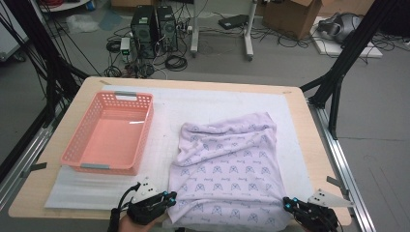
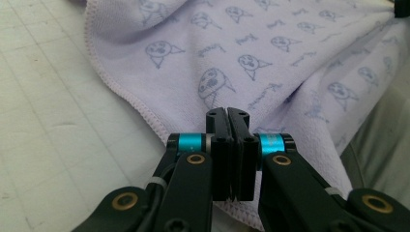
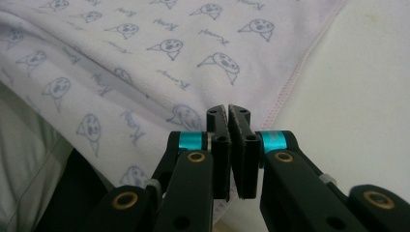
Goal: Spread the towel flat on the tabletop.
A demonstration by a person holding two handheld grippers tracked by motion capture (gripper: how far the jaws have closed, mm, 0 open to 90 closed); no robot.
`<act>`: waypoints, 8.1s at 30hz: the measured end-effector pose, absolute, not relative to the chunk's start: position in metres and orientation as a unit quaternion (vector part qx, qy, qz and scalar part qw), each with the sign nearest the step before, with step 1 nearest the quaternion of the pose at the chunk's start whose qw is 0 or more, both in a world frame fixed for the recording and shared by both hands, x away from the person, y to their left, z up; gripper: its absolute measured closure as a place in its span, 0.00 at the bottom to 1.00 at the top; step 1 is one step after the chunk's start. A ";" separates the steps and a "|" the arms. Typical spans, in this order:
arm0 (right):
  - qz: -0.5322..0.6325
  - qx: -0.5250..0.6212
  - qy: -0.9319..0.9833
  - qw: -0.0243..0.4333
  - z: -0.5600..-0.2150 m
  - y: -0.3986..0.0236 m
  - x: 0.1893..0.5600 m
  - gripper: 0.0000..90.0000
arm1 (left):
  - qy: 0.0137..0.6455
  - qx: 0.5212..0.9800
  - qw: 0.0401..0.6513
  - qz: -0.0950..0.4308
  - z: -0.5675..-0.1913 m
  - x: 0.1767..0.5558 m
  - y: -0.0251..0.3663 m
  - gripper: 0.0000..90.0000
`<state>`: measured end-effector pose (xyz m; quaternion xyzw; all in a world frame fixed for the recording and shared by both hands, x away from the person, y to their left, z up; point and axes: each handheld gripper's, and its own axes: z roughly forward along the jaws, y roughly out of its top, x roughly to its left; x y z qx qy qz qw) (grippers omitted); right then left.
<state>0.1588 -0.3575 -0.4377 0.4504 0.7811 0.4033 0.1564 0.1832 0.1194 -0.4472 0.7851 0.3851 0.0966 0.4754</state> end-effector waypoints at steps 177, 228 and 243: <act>0.371 0.485 0.773 0.174 -0.441 -0.351 0.161 0.99 | 0.430 0.772 0.452 0.121 -0.450 0.205 0.111 0.98; 0.359 0.507 0.760 0.191 -0.446 -0.343 0.189 0.95 | 0.429 0.738 0.504 0.134 -0.444 0.227 0.121 0.56; 0.374 0.502 0.754 0.198 -0.435 -0.369 0.193 0.67 | 0.432 0.749 0.485 0.128 -0.444 0.293 0.101 0.55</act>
